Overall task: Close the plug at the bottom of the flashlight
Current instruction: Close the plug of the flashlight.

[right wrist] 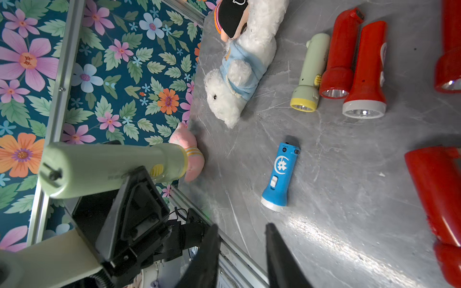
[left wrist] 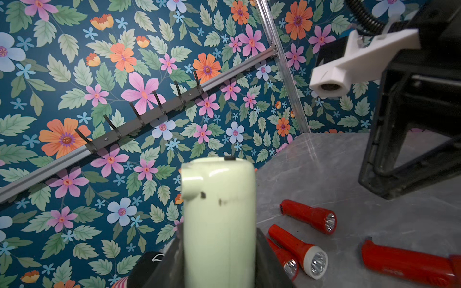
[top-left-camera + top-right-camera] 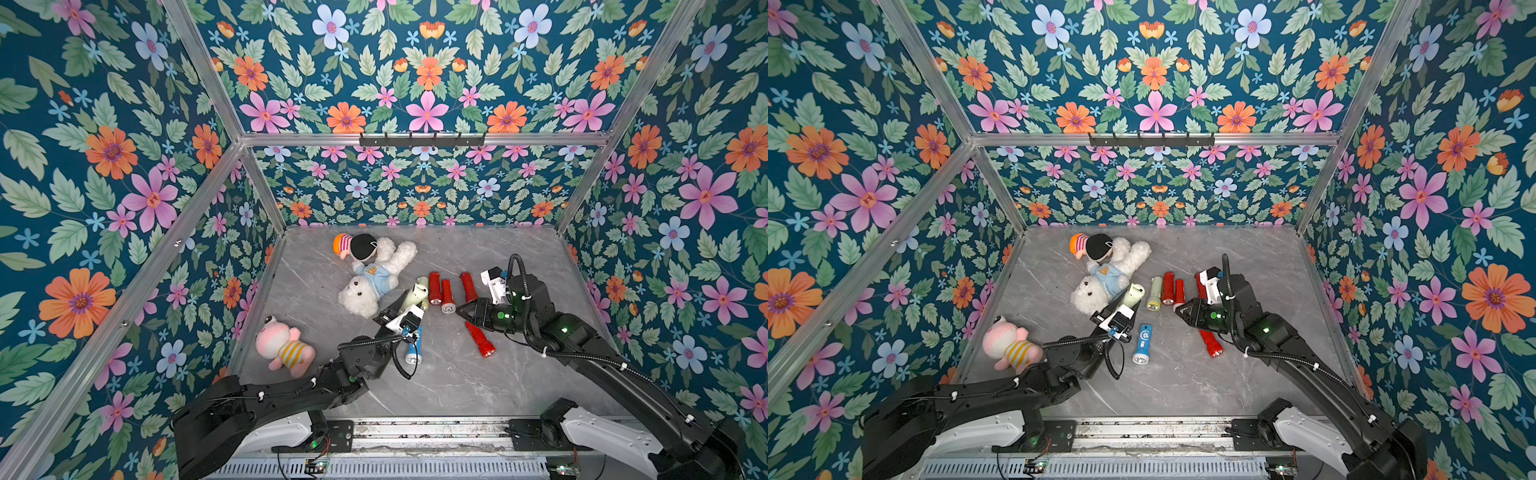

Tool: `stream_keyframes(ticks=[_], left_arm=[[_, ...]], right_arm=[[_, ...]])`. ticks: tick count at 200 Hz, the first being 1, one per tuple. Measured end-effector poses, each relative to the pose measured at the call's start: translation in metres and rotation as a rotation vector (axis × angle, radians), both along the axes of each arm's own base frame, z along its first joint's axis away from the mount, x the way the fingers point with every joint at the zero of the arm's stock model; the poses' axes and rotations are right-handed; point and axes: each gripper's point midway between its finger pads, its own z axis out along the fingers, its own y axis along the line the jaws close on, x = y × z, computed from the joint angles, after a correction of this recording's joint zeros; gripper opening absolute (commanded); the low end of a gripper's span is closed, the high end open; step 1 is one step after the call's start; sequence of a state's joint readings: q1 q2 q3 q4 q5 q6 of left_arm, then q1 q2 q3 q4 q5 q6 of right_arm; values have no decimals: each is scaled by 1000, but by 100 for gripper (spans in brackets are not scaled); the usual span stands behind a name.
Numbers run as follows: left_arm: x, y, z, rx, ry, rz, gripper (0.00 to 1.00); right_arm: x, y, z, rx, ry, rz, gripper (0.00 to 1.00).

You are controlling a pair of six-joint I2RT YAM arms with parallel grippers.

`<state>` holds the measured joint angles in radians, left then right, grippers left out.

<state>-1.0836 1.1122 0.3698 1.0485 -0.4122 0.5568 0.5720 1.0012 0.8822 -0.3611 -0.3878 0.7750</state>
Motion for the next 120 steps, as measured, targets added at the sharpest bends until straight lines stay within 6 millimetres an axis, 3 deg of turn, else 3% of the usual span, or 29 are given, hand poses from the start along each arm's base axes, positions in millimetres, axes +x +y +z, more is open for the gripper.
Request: stream_keyframes(ticks=[29,63,120], left_arm=[[-8,-6,-5,6,-9,-64,0],[-19,-10,-5,-2,-32,-132,0],[-26,-6,2,-27,-54,-159,0]], right_arm=[[3,0,8,-18,-13,8,46],[15,10,31,-7,-59,32,48],[24,46,55,44,-79,127,51]])
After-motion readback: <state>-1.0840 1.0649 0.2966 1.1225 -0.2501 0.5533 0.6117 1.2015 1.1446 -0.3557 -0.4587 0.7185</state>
